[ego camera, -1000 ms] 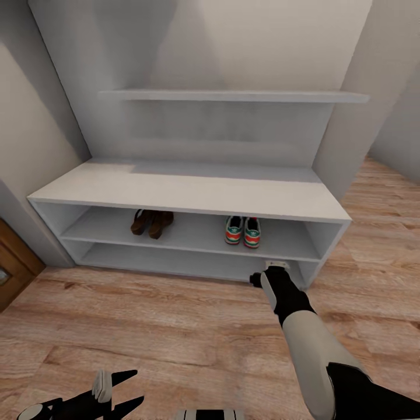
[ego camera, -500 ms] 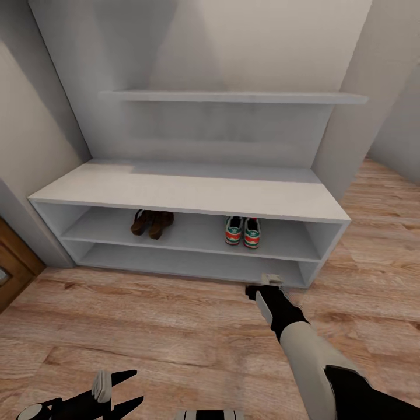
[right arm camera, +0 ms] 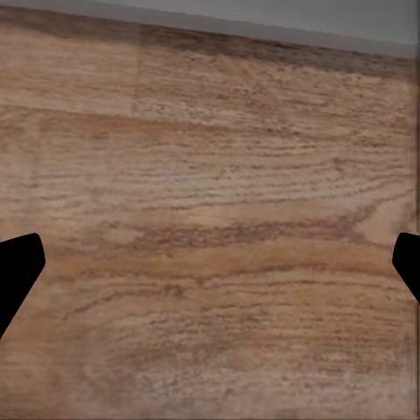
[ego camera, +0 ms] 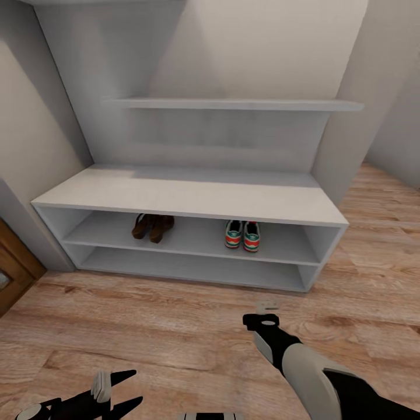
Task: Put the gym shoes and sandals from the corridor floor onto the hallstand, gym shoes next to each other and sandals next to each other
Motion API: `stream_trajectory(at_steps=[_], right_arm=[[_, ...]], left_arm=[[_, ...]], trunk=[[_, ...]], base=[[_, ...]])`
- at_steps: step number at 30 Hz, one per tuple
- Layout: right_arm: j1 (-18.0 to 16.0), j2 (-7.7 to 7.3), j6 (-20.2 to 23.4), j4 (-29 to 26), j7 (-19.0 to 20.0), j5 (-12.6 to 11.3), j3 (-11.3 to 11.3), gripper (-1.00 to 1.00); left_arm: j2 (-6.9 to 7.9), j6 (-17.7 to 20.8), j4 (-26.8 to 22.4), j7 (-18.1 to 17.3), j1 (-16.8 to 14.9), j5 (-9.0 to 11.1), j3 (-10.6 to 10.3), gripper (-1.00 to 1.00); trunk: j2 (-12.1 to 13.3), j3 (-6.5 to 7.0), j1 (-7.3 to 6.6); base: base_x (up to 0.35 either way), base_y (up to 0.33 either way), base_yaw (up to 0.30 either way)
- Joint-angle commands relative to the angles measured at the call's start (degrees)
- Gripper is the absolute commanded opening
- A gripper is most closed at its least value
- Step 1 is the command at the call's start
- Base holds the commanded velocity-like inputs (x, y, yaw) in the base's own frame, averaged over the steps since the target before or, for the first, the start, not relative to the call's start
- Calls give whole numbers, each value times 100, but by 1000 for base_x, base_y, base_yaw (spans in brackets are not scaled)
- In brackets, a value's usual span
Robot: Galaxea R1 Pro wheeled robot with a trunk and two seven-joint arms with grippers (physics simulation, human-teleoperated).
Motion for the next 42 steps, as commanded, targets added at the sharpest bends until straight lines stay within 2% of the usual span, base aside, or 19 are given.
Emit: stream_trajectory(at_steps=[1, 6, 12, 23, 26, 27, 31, 32, 38, 39, 42], right_arm=[[16, -9, -20, 19, -13, 69, -47, 100], [119, -77, -125, 71, 29, 96, -47, 100], [237, -206, -180, 88, 505, 113, -47, 100], [284, -543, -191, 95, 1626, 120, -46, 100], [311, -598, -194, 95, 1795, 121, -46, 100], [365, -648, -197, 94, 1935, 120, -47, 100], [482, -764, -205, 92, 2152, 119, -47, 100], [552, -870, -209, 94, 2338, 119, -45, 100], [725, -1041, -305, 96, 2673, 119, -47, 100], [829, -1119, -475, 96, 2893, 123, -45, 100], [907, -1147, -576, 96, 3046, 131, -42, 100]], left_arm=[[2, -35, 0, -3, -4, -31, 28, 100], [29, -35, 5, 127, 0, -38, 28, 100], [54, -35, 16, 342, 54, -46, 35, 100], [98, -44, 19, 921, 251, -50, 37, 100], [101, -44, 19, 1082, 278, -50, 37, 100], [101, -44, 19, 1238, 297, -50, 34, 100], [98, -44, 19, 1473, 317, -47, 31, 100], [97, -44, 22, 1586, 328, -44, 29, 100], [98, -44, 47, 1671, 337, -35, 35, 100], [102, -47, 94, 1754, 338, -24, 36, 100], [103, -50, 113, 1848, 339, -20, 37, 100]], trunk=[[0, 19, -3], [7, 129, -16], [17, 262, -33], [458, 459, -275], [578, 513, -340], [619, 531, -362], [779, 603, -450], [819, 621, -472], [1060, 729, -604], [1100, 747, -626], [1220, 801, -692]], base=[[0, 0, 0], [0, 0, 0], [0, 0, 0], [0, 0, 0], [0, 0, 0], [0, 0, 0], [0, 0, 0], [0, 0, 0], [0, 0, 0], [0, 0, 0], [0, 0, 0]])
